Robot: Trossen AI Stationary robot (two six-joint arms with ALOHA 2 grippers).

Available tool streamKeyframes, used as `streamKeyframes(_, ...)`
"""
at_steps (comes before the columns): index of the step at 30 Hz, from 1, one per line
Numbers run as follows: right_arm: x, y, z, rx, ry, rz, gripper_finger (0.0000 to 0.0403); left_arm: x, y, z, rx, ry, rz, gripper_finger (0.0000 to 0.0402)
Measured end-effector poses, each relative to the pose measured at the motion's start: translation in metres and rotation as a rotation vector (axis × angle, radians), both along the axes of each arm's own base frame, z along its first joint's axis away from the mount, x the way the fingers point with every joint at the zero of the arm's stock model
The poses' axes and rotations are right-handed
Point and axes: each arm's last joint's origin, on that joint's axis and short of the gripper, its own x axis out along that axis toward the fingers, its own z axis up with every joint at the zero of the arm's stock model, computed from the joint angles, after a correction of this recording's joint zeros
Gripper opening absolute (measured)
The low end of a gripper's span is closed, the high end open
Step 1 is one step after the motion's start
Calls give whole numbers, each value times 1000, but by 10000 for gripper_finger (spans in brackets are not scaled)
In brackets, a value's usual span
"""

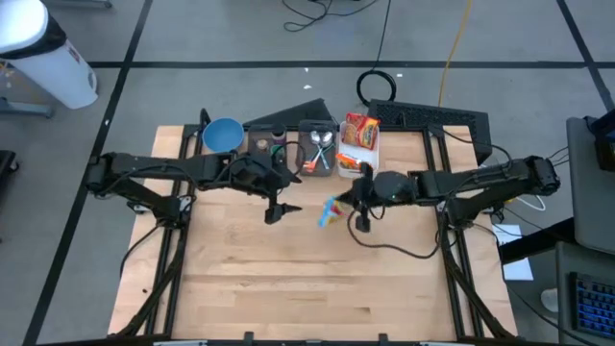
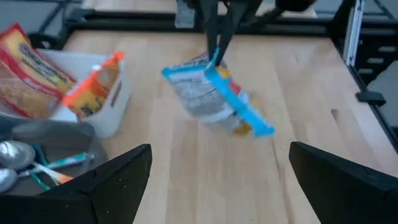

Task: Pick & Place Food Item
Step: Put the light blue noodle pack into the white bin

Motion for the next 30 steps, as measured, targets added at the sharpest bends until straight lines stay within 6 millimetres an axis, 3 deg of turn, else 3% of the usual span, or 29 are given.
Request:
streamKeyframes(13,15,-15,28,-198,-316,-171,0,3,-4,8,127,-83,201,390)
streamKeyframes(22,45,-39,11,-262,-382,-239,0,7,-8,17,119,-184,185,390)
streamKeyframes(30,54,-37,9,-269,-450,-235,0,5,-5,15,155,-161,310,390)
